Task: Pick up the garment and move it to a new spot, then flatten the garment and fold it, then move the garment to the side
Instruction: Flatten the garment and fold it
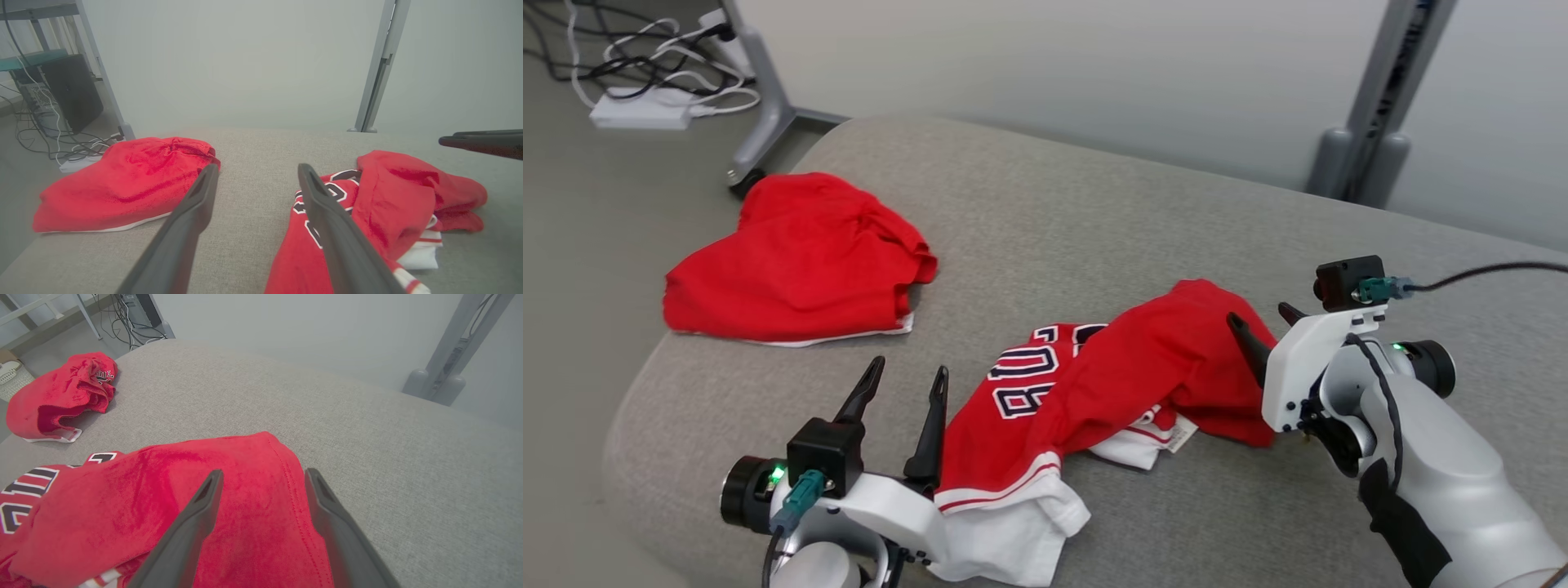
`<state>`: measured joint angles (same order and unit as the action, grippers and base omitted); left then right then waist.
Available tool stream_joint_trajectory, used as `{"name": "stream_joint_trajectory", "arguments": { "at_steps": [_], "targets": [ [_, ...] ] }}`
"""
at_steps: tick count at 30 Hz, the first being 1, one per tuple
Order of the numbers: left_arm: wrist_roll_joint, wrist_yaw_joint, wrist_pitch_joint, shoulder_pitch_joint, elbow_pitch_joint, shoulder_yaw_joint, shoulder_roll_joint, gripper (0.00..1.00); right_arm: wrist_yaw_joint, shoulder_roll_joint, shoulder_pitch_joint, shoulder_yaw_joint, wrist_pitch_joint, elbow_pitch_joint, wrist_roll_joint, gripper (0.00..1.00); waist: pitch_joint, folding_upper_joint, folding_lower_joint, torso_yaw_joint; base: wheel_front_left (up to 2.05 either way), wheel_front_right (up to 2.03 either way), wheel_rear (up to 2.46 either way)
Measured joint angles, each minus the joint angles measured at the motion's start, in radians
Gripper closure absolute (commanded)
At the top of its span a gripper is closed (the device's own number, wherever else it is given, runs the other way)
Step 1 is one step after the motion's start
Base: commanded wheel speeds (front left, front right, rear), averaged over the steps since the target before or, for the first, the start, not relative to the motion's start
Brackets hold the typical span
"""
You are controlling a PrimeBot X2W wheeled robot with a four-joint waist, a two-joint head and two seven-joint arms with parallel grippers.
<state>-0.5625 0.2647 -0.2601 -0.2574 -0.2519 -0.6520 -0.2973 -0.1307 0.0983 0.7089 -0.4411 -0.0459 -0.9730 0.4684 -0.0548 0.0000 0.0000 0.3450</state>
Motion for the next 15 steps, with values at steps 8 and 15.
{"name": "stream_joint_trajectory", "arguments": {
  "at_steps": [8, 15],
  "targets": [
    [0.063, -0.037, -0.001, -0.006, -0.02, 0.047, 0.091, 0.0, 0.0, 0.02, 0.095, -0.053, -0.109, -0.194, 0.055, 0.0, -0.029, 0.0, 0.0, 0.095, 0.0, 0.0, 0.0],
    [0.115, -0.084, -0.001, 0.004, -0.045, 0.101, 0.133, 0.0, 0.0, 0.016, 0.118, -0.132, -0.18, -0.266, 0.051, 1.0, -0.047, 0.0, 0.0, 0.148, 0.0, 0.0, 0.0]
  ]
}}
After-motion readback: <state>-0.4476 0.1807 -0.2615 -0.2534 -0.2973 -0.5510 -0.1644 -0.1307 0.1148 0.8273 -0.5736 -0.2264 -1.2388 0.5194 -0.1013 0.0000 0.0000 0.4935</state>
